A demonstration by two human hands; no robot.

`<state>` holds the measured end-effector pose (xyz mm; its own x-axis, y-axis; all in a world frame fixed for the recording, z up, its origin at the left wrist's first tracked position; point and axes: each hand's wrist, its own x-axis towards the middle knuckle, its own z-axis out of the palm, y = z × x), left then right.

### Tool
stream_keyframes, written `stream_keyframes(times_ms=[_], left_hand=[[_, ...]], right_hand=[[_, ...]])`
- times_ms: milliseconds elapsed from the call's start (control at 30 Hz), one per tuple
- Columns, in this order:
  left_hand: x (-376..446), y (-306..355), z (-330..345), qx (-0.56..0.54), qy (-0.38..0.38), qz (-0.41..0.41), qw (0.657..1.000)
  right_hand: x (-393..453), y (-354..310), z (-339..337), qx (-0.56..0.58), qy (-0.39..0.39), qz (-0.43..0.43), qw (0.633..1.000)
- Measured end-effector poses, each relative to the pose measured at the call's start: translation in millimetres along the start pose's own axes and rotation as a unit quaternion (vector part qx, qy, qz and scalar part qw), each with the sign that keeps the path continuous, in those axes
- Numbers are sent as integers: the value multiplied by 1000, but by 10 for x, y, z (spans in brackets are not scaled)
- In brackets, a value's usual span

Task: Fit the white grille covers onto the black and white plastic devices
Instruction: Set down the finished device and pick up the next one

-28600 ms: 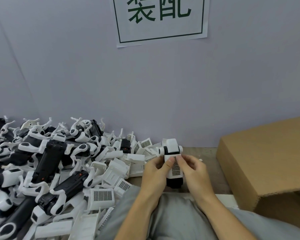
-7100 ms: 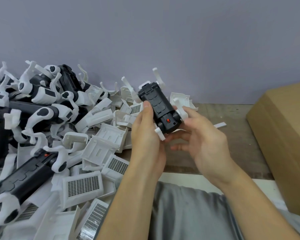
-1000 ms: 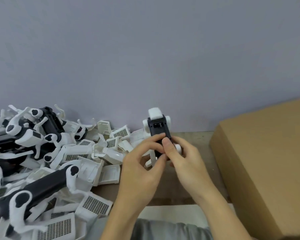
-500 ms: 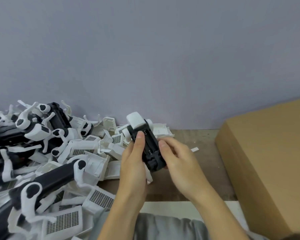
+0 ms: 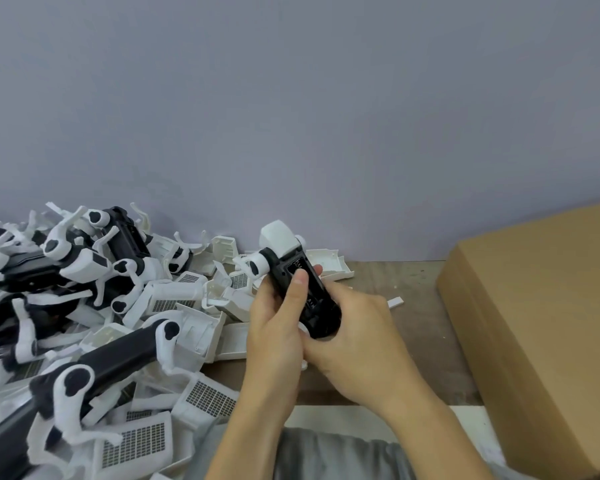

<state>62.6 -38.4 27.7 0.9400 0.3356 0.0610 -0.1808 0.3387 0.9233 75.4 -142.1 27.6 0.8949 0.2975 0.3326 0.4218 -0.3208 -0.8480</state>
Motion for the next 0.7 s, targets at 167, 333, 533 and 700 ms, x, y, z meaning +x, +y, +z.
stream_keyframes(times_ms=[167,333,533,700], left_hand=[[5,18,-42,49,-51,51,996],[30,-24,-44,152,-61,131,978],[-29,-76,-27,382,-156,209,887],[-49,-73,-27,429,-174,236,854]], right_hand=[[-9,-2,-54,62,-48,17,997],[-9,82,-185,199,-34,70,977],[19,59,-235,239,88,66,965],[55,69,-198,226,164,79,957]])
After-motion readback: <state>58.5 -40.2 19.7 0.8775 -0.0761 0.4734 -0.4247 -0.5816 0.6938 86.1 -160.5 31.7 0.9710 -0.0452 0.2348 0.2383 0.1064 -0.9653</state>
